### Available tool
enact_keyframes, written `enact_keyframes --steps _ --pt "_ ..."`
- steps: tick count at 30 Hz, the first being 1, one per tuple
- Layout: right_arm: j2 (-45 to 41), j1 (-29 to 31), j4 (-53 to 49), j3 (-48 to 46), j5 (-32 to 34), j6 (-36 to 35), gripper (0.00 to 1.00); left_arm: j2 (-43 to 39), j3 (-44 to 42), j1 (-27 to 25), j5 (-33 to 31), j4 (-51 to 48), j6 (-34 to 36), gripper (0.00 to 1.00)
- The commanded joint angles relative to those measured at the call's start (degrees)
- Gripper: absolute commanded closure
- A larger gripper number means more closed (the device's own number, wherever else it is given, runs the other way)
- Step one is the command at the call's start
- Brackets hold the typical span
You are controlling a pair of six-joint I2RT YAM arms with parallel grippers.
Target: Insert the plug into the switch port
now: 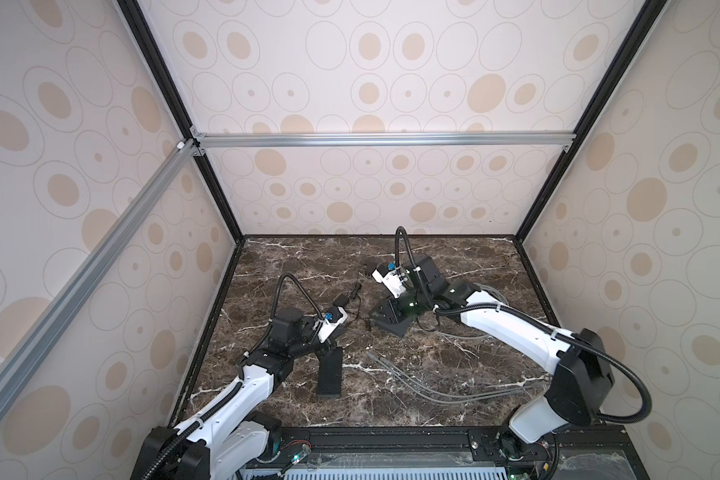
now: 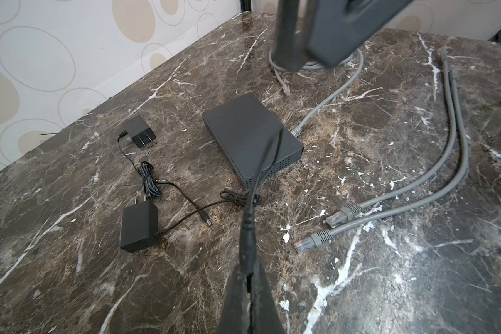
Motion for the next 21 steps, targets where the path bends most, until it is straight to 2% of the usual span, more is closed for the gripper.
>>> enact_keyframes --steps 1,4,5,7,9,11,15,17,21 --pt "-3.1 2.6 -5.4 0.8 9.2 -19.8 0.61 -0.6 2.2 -0.2 0.5 -1.6 2.5 1.00" --pt "-4.3 4.4 -3.5 -2.3 9.2 -34.0 0.63 -0.8 3.3 -0.2 0.5 -3.5 3.1 1.00" --pt "-5.4 5.3 -1.2 -4.8 9.2 -40.5 0.65 -0.8 3.8 -0.2 0.8 -4.1 3.3 1.00" --pt "-8.1 5.7 3.4 -10.8 5.2 -54.3 0.67 -0.1 4.9 -0.2 1.6 -5.3 2.2 1.00" --pt "-10.9 5.7 12.8 -17.8 3.2 -61.7 0.64 2.1 7.6 -0.2 3.7 -7.3 -0.8 1.00" --pt "-12.2 5.7 16.4 -20.3 2.2 -65.2 0.60 5.7 10.8 -0.2 6.9 -9.5 -5.6 1.00" --pt "-10.3 5.7 5.8 -13.5 2.9 -69.7 0.61 16.1 17.7 -0.2 9.8 -17.3 -17.6 1.00" --pt "-9.4 5.8 3.3 -11.5 3.9 -71.7 0.62 21.1 20.1 -0.3 16.7 -21.9 -16.2 1.00" --pt "-8.2 5.8 4.0 -10.9 7.1 -73.1 0.62 22.8 20.5 -0.9 21.4 -24.3 -14.7 1.00"
